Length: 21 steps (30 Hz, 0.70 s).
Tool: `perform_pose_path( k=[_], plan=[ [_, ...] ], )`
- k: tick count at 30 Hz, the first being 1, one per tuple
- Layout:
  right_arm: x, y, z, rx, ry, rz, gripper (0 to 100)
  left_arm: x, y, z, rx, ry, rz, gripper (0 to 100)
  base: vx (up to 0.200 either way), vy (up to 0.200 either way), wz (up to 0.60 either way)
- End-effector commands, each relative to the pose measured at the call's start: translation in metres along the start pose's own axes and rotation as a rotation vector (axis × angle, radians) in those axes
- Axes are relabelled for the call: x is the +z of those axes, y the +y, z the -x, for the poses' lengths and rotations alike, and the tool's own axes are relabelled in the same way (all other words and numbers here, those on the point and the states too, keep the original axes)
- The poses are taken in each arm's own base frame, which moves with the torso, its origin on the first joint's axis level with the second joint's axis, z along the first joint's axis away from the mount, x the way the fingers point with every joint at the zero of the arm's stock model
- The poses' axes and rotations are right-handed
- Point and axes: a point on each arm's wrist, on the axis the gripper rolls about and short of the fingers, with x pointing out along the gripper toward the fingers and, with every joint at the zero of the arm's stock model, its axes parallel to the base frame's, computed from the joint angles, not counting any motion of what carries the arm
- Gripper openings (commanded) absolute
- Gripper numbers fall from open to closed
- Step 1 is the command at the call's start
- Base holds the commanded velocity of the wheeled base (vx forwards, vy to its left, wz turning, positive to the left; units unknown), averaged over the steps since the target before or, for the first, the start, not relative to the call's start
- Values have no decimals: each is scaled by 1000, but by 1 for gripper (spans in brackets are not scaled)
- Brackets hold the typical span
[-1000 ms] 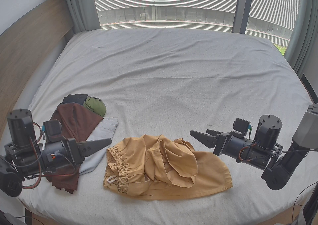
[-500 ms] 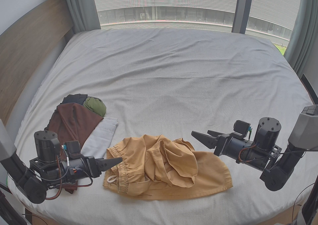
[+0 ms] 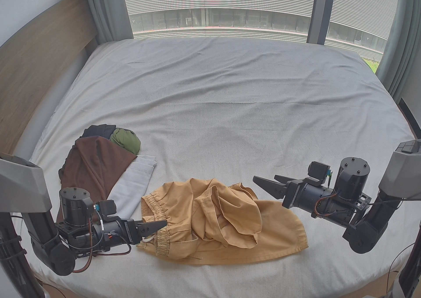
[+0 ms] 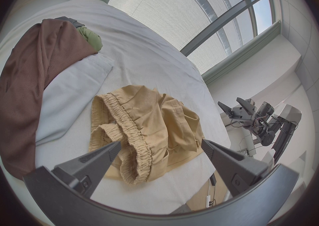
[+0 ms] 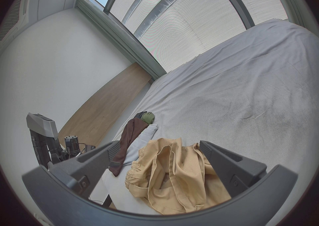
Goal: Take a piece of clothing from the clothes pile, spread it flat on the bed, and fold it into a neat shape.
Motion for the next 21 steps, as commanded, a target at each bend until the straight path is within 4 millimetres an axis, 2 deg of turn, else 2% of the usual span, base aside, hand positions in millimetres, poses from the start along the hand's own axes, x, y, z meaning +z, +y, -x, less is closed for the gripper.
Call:
perform_pose_path(
  k=[1,8,21],
  plan=[
    [-1,-1,0,-3,3,-1,100,-14,11,-11,22,50,28,100,0,0,0],
    [0,-3,0,-8,0,-2,100,-26,18,-26,22,61,24,100,0,0,0],
    [-3,-6,-3,-15,10,-6,100,-25,11,-43,-2,50,46,100,0,0,0]
  ],
)
